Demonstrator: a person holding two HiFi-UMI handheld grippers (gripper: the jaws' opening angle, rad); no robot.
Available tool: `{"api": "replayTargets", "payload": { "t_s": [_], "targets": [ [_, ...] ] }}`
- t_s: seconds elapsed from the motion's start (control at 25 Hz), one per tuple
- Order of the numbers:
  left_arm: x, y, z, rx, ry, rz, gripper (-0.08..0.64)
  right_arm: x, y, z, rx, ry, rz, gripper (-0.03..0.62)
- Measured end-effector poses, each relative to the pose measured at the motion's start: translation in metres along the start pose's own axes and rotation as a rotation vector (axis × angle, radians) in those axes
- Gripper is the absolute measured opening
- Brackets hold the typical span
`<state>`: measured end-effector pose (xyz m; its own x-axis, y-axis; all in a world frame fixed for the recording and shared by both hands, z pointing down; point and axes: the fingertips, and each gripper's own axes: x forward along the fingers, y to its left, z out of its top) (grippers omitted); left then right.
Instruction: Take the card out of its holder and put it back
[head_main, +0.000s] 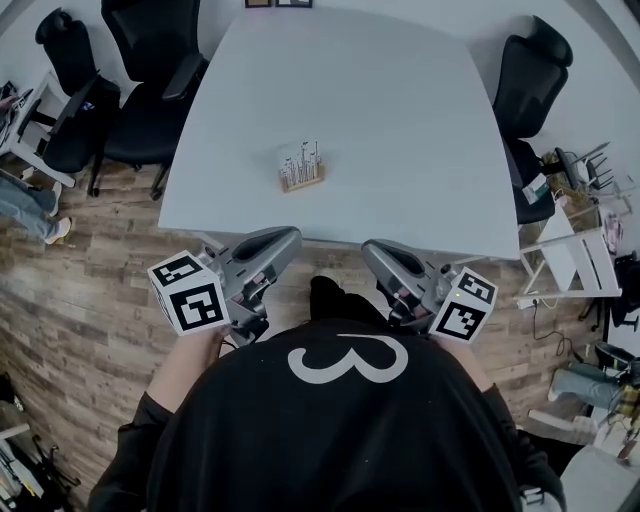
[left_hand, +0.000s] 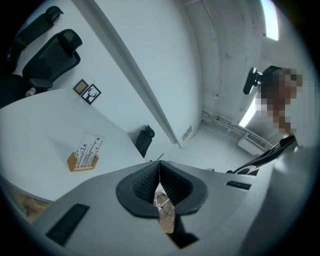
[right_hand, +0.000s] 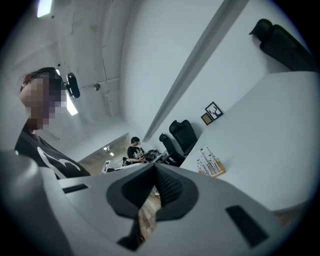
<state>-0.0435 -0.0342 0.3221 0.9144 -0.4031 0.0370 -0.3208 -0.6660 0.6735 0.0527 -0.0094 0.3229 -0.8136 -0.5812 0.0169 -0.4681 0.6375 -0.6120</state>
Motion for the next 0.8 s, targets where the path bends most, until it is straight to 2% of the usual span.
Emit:
{"api": "replayTargets", "payload": {
  "t_s": [0.2, 0.44, 0.8],
  "targets": [
    [0.008, 0.02, 0.007, 0.034, 0.011, 0.063, 0.014, 0.015, -0.021, 0.007, 0.034, 0.025, 0.028, 0.009],
    [0.019, 0.048, 0.022, 0.025, 0.015, 0.121, 0.014, 0.04, -0.042, 0.022, 0.054, 0.057, 0.074, 0.009],
    [0.029, 0.085, 0.042, 0.04, 0.002, 0.202, 0.015, 0.06, -0.073, 0.035, 0.086, 0.102, 0.1, 0.009]
  ]
}}
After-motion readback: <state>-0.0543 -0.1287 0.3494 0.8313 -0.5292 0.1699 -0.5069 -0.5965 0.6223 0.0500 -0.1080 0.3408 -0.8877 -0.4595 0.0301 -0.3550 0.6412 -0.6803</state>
